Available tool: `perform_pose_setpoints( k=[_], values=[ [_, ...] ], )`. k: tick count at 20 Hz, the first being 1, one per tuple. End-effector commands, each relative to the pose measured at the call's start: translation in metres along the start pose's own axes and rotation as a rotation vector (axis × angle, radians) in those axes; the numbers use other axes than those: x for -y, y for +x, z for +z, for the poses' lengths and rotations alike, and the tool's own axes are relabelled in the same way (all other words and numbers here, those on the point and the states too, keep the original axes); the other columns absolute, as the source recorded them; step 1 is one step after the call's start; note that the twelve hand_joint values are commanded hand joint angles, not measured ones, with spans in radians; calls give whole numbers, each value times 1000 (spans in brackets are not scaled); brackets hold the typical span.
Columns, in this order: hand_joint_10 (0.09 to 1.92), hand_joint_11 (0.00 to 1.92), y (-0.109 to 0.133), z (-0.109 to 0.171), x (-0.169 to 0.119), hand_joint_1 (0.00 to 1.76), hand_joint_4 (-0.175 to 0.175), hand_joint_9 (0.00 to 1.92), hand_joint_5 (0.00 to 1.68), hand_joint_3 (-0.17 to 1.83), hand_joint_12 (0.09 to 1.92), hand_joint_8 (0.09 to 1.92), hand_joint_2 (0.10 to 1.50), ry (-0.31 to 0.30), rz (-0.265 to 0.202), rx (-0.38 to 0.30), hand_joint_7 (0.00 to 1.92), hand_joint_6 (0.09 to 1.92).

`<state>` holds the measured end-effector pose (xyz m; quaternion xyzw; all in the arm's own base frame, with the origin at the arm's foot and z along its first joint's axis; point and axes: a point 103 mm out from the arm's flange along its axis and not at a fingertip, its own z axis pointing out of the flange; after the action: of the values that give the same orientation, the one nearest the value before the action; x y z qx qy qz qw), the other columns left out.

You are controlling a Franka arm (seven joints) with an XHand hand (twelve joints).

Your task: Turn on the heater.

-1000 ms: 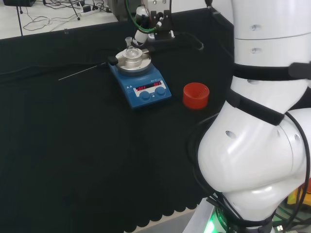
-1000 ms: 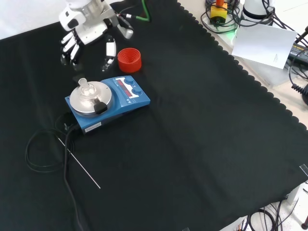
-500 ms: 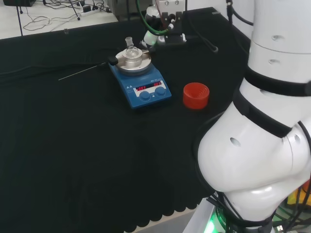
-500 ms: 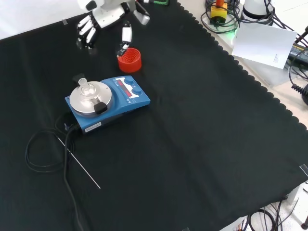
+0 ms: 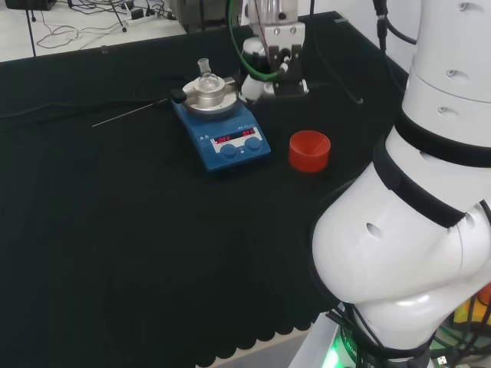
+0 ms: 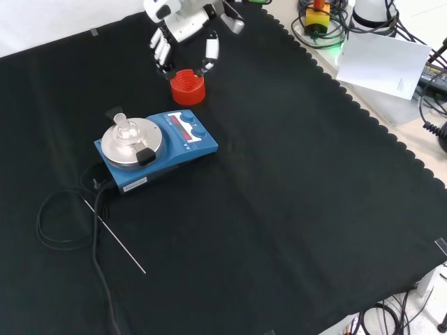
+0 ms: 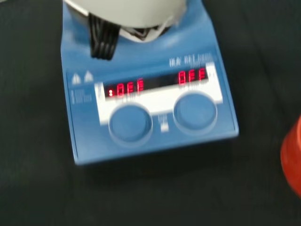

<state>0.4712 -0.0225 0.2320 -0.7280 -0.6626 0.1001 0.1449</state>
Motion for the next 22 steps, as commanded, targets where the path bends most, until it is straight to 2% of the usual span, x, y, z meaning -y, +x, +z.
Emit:
perform_pose_setpoints(
  k=[1,6,12,14,16,18,22],
  values=[
    [606,535,13,35,7,1093,-68,970,621,840,1308,763,629,60,-28,37,772,822],
    [669,663,23,54,5,1100,-74,1121,605,842,1260,850,636,98,-44,44,993,823],
    [941,1151,27,64,3,1158,-119,1374,540,811,962,1061,661,106,-57,59,1261,814],
    [1125,1278,27,67,3,1197,-136,1485,548,812,928,1210,676,116,-59,64,1385,831],
    [1275,1294,27,70,3,1246,-143,1557,551,830,996,1341,694,131,-60,64,1464,856],
    [1378,1242,26,74,3,1321,-141,1608,541,881,1149,1432,708,147,-64,61,1513,894],
    [1448,1189,26,81,2,1389,-137,1635,523,961,1294,1488,700,184,-74,71,1541,947]
  ],
)
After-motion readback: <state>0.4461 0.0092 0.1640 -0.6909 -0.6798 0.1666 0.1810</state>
